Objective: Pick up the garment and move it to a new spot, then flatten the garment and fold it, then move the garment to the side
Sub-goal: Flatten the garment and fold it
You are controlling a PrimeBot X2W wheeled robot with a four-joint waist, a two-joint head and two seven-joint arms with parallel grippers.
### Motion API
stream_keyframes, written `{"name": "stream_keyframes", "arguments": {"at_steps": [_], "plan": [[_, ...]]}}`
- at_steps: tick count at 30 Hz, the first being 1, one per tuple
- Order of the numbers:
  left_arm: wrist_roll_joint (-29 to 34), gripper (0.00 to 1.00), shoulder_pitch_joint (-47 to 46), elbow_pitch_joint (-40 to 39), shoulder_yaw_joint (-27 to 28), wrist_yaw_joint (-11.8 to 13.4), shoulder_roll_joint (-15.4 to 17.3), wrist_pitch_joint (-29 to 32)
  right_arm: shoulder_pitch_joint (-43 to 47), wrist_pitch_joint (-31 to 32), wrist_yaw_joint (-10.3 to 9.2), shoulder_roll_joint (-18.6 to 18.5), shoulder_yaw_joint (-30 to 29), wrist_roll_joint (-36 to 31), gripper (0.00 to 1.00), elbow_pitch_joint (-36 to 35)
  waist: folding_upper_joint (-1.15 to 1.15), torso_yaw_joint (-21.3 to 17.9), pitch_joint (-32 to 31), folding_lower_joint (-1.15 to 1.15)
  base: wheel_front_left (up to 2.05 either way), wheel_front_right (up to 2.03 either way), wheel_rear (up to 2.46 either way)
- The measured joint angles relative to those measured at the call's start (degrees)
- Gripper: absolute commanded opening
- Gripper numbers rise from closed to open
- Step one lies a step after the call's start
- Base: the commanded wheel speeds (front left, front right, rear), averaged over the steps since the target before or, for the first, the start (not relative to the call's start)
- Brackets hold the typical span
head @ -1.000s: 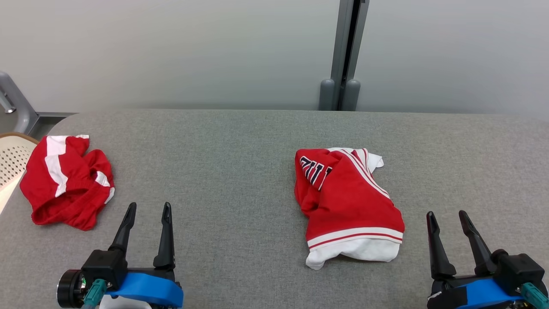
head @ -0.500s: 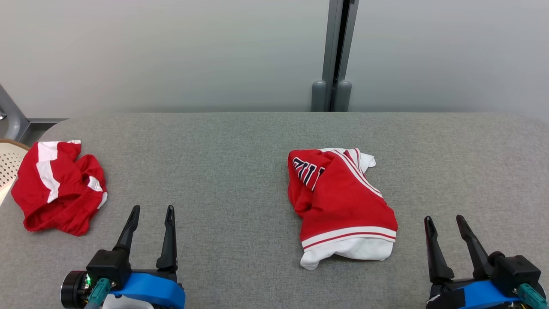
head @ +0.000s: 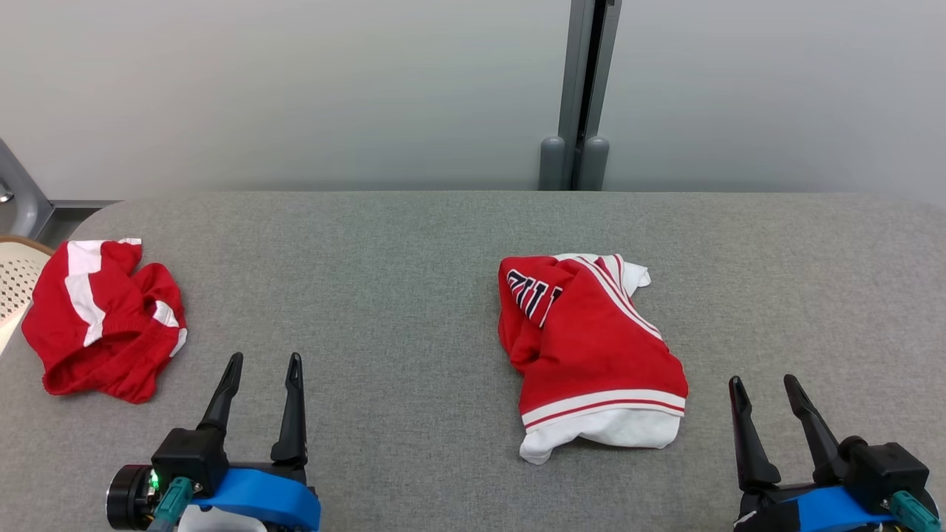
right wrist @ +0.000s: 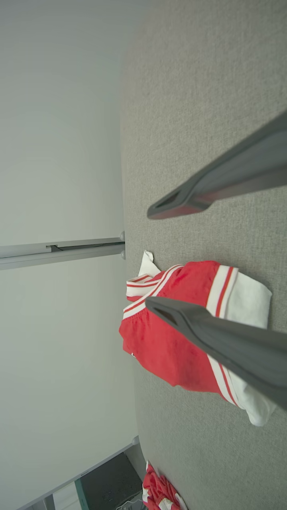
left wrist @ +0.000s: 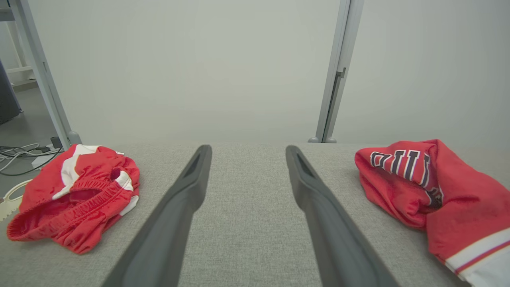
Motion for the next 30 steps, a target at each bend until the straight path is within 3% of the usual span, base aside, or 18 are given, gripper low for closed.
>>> {"name": "stream_keyframes", "arguments": {"at_steps": [17,24,30], "plan": [[0.43,1.0,-0.4,0.18,0.51,-0.62,-0.36,-0.01,-0.51,0.51,0.0,0.0,0.02,-0.36,1.0,0.31,0.0,0.54,0.43,0.0,0.0,0.0,0.0],[0.82,1.0,-1.66,0.01,0.33,-1.07,-1.07,0.0,-8.58,2.15,0.0,-0.04,0.59,-3.42,1.0,1.03,0.0,1.31,1.97,0.0,0.0,0.0,0.0],[1.21,1.0,-3.14,0.04,-0.05,-1.46,-1.82,0.0,-14.05,2.9,0.0,-0.83,0.66,-3.89,1.0,7.08,0.0,3.09,3.8,0.0,0.0,0.0,0.0]]}}
